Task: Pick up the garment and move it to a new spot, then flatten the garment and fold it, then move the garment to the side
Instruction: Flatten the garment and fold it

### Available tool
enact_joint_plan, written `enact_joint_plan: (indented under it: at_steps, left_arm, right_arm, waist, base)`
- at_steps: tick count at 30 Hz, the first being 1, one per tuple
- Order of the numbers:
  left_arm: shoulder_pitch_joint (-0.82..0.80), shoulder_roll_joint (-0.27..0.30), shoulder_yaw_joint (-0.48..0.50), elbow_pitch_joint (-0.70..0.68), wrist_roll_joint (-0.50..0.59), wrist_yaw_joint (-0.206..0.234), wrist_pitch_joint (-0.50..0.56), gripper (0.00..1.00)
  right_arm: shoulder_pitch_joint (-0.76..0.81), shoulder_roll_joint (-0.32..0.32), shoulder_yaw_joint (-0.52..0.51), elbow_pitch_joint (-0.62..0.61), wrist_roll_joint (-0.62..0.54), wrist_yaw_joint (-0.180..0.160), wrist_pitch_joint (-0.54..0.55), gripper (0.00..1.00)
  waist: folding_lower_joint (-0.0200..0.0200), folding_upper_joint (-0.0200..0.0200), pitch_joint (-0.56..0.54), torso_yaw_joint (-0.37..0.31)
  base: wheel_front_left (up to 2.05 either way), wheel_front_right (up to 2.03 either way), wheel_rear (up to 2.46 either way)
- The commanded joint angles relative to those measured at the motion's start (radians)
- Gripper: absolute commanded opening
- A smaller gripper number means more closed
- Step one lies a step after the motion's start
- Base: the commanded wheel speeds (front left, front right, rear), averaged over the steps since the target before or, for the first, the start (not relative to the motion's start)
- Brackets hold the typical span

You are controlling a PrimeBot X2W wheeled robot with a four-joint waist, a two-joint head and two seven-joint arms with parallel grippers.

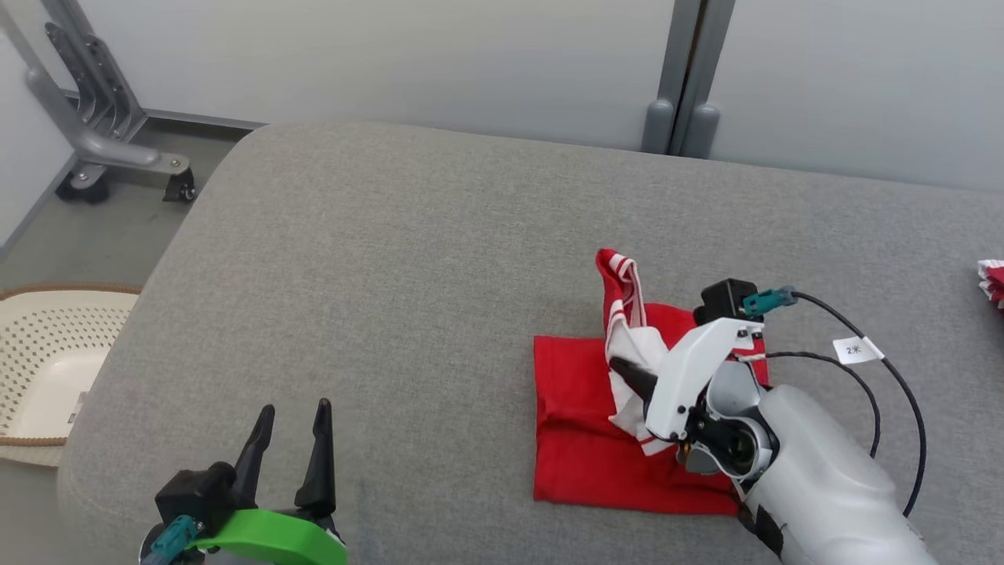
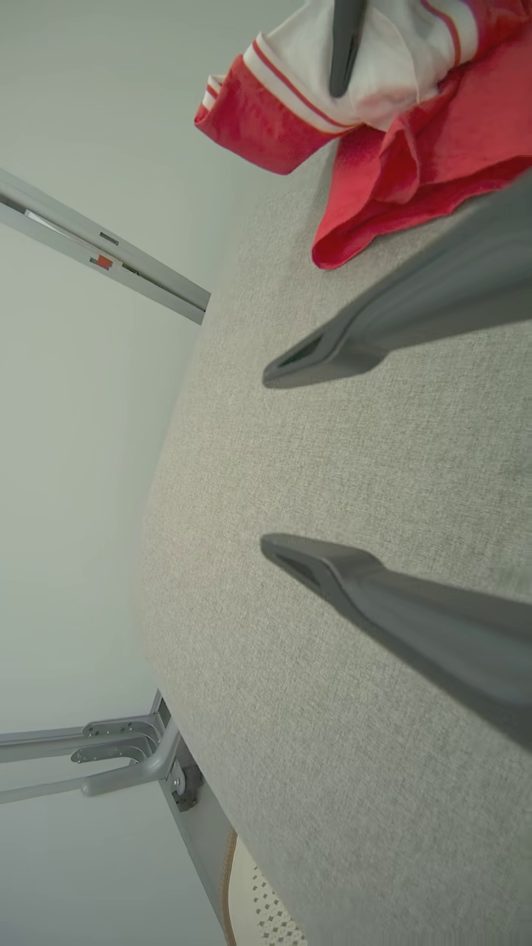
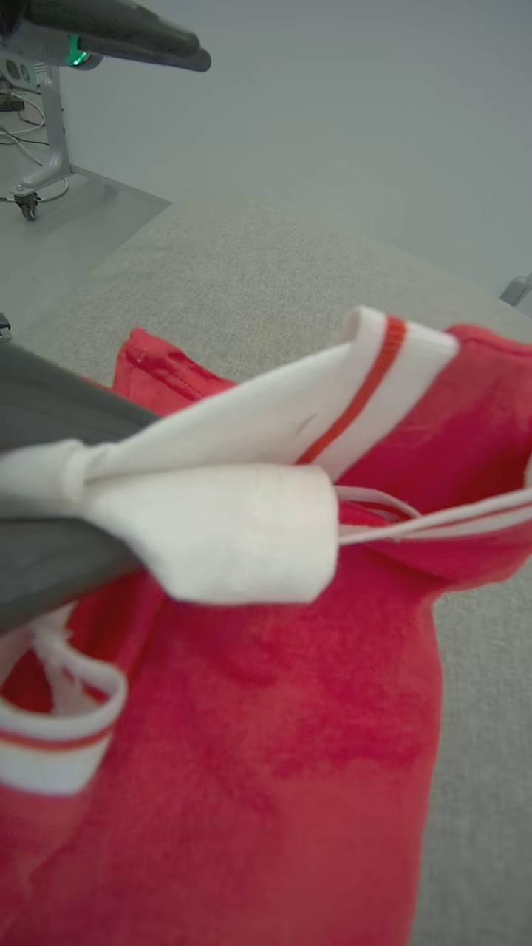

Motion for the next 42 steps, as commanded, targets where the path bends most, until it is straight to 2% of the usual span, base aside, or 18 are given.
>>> enact_joint_plan:
  at_steps: [1, 5, 11, 15, 18, 23, 29, 32, 38, 39, 40, 42]
  left_arm:
    - [-0.015, 0.003, 0.003, 0.004, -0.001, -0.001, 0.001, 1.0]
    - [-0.015, 0.003, 0.01, 0.005, 0.001, -0.001, 0.001, 1.0]
    - [-0.017, -0.001, 0.004, 0.006, 0.005, -0.001, 0.001, 1.0]
    - [-0.006, -0.002, 0.008, 0.005, 0.008, -0.001, 0.001, 1.0]
    - [0.005, -0.001, 0.01, 0.006, 0.009, -0.001, 0.001, 1.0]
    - [0.014, 0.002, 0.016, -0.001, 0.013, -0.001, 0.001, 1.0]
    - [0.015, 0.008, 0.021, -0.011, 0.015, -0.001, 0.001, 1.0]
    - [0.016, 0.01, 0.02, -0.015, 0.017, -0.001, 0.001, 1.0]
    - [0.006, 0.015, 0.011, -0.013, 0.016, -0.001, 0.001, 1.0]
    - [0.002, 0.017, 0.009, -0.012, 0.014, -0.001, 0.001, 1.0]
    - [-0.001, 0.017, 0.009, -0.011, 0.013, -0.001, 0.001, 1.0]
    - [-0.008, 0.017, 0.006, -0.01, 0.009, -0.001, 0.001, 1.0]
  right_arm:
    - [-0.012, 0.005, 0.01, 0.013, 0.008, 0.0, 0.001, 1.0]
    - [-0.021, 0.014, 0.039, 0.032, 0.026, 0.0, -0.021, 1.0]
    - [-0.028, 0.023, 0.066, -0.052, 0.125, 0.0, -0.09, 1.0]
    - [-0.006, -0.022, 0.07, -0.177, 0.196, 0.0, -0.162, 1.0]
    - [0.025, -0.084, 0.05, -0.292, 0.24, 0.0, -0.241, 1.0]
    - [0.074, -0.198, -0.003, -0.386, 0.218, 0.0, -0.363, 1.0]
    - [0.16, -0.293, -0.114, -0.331, 0.151, 0.0, -0.477, 1.0]
    - [0.18, -0.285, -0.139, -0.28, 0.134, 0.0, -0.486, 1.0]
    - [0.172, -0.205, -0.168, -0.173, 0.181, 0.0, -0.441, 1.0]
    - [0.163, -0.192, -0.163, -0.157, 0.198, 0.0, -0.421, 0.42]
    - [0.157, -0.181, -0.157, -0.145, 0.22, 0.0, -0.397, 0.0]
    - [0.15, -0.157, -0.153, -0.114, 0.284, 0.0, -0.338, 0.0]
  waist:
    - [0.0, 0.0, 0.008, 0.014]
    - [0.0, 0.0, 0.01, 0.005]
    - [0.0, 0.0, 0.003, -0.027]
    - [0.0, 0.0, -0.006, -0.05]
    - [0.0, 0.0, -0.016, -0.07]
    - [0.0, 0.0, -0.025, -0.096]
    - [0.0, 0.0, -0.029, -0.113]
    - [0.0, 0.0, -0.027, -0.116]
    - [0.0, 0.0, -0.018, -0.108]
    - [0.0, 0.0, -0.016, -0.103]
    - [0.0, 0.0, -0.013, -0.099]
    - [0.0, 0.0, -0.009, -0.088]
  base:
    - [0.0, 0.0, 0.0]
    - [0.0, 0.0, 0.0]
    - [0.0, 0.0, 0.0]
    - [0.0, 0.0, 0.0]
    - [0.0, 0.0, 0.0]
    - [0.0, 0.0, 0.0]
    - [0.0, 0.0, 0.0]
    - [0.0, 0.0, 0.0]
    - [0.0, 0.0, 0.0]
    - [0.0, 0.0, 0.0]
    - [0.0, 0.0, 0.0]
    - [0.0, 0.0, 0.0]
